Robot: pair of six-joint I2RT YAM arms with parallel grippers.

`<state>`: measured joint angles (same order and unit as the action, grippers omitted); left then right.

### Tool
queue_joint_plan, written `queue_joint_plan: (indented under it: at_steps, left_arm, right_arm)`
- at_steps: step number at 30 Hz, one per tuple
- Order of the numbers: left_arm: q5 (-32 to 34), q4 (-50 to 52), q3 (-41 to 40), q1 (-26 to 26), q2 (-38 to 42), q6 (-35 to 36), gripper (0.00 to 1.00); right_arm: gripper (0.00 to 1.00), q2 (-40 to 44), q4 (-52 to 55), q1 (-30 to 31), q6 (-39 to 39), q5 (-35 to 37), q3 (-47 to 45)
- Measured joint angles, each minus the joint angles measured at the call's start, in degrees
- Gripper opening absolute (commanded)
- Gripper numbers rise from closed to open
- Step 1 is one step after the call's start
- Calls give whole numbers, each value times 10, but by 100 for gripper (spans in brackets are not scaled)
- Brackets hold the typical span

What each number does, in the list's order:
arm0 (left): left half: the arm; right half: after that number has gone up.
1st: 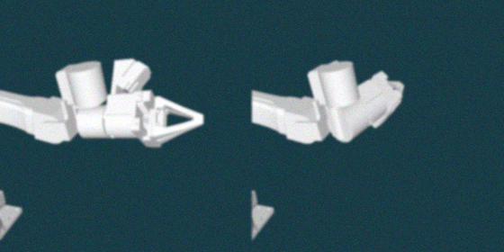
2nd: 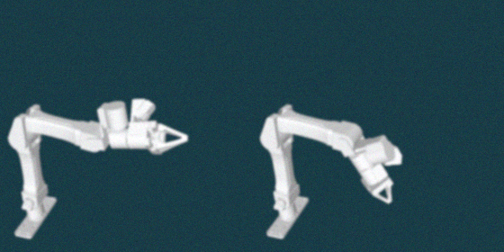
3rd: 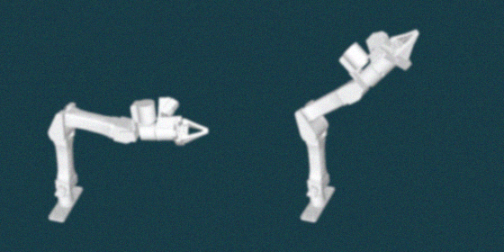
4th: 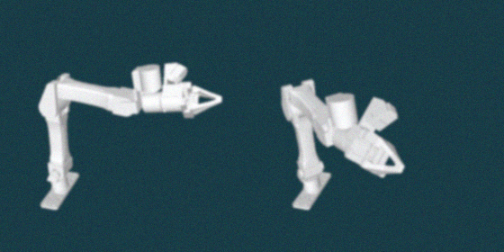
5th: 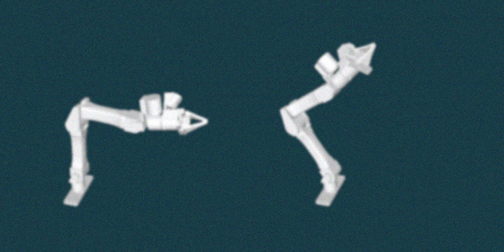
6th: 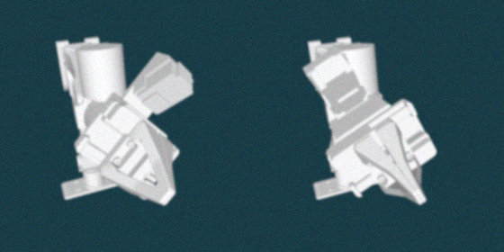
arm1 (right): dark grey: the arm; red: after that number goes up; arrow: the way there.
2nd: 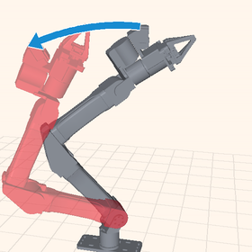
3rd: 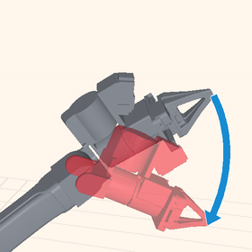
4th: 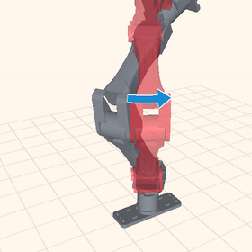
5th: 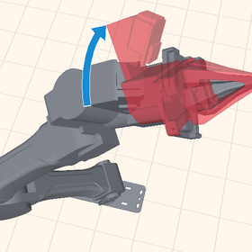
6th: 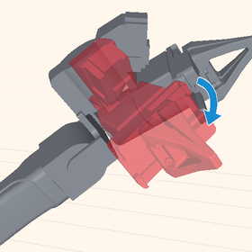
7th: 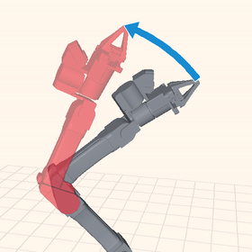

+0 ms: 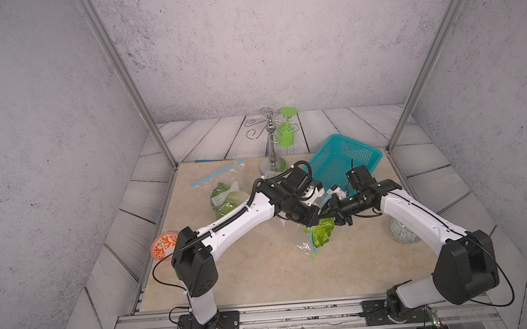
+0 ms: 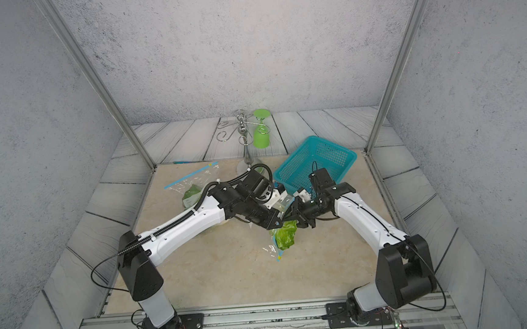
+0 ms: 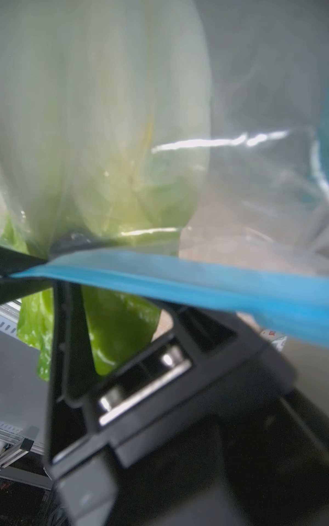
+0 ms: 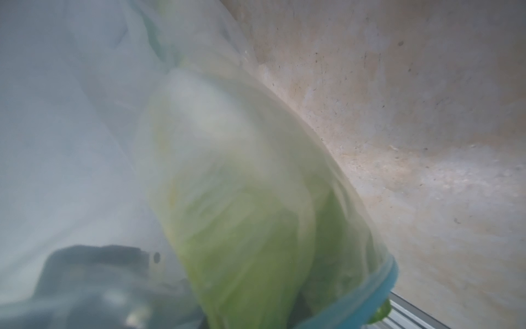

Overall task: Put the chinese cabbages into a zipper bag and zip it
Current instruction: Place the Chinese cabbage in the zipper food storage bag, then adjust the zipper food storage bag at the center of the board.

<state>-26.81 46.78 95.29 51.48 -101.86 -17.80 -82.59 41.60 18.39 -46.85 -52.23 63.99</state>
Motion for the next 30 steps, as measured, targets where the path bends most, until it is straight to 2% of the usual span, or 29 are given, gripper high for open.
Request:
queue_joint_plan:
  at_steps: [3,6,10,14,16,18,21,23,25,28,30]
  left_arm:
    - [-21,-8,0,0,0,-7,0]
    - [-47,-24,-6,-8,0,-20,0]
    - [-76,-38,-25,-27,0,-39,0]
    - [-86,-54,-37,-59,0,-63,0]
    - [-90,-66,-45,-75,0,-75,0]
    - [-95,-71,-47,-86,1,-84,0]
    - [-102,-80,-47,-91,3,-95,0]
    - [-108,-84,-47,-90,3,-99,0]
    - [-112,-85,-47,-90,3,-104,0]
    - [-115,-87,-47,-89,4,-108,0]
    - [-115,-89,-47,-89,4,-110,0]
  right_arm:
    - [64,-5,-61,-2,-46,-9,-11]
    - [70,-3,-86,-3,-54,-10,-7]
    - [72,1,-76,-19,-31,-19,-4]
    - [72,31,-5,-63,26,-23,12]
    - [69,48,51,-81,72,-4,38]
    - [61,67,97,-92,120,38,57]
    - [60,100,122,-88,154,79,25]
    - [61,117,119,-83,155,96,-22]
    - [58,124,104,-77,144,111,-70]
    - [42,124,59,-71,113,134,-130]
    - [37,123,23,-69,94,146,-154]
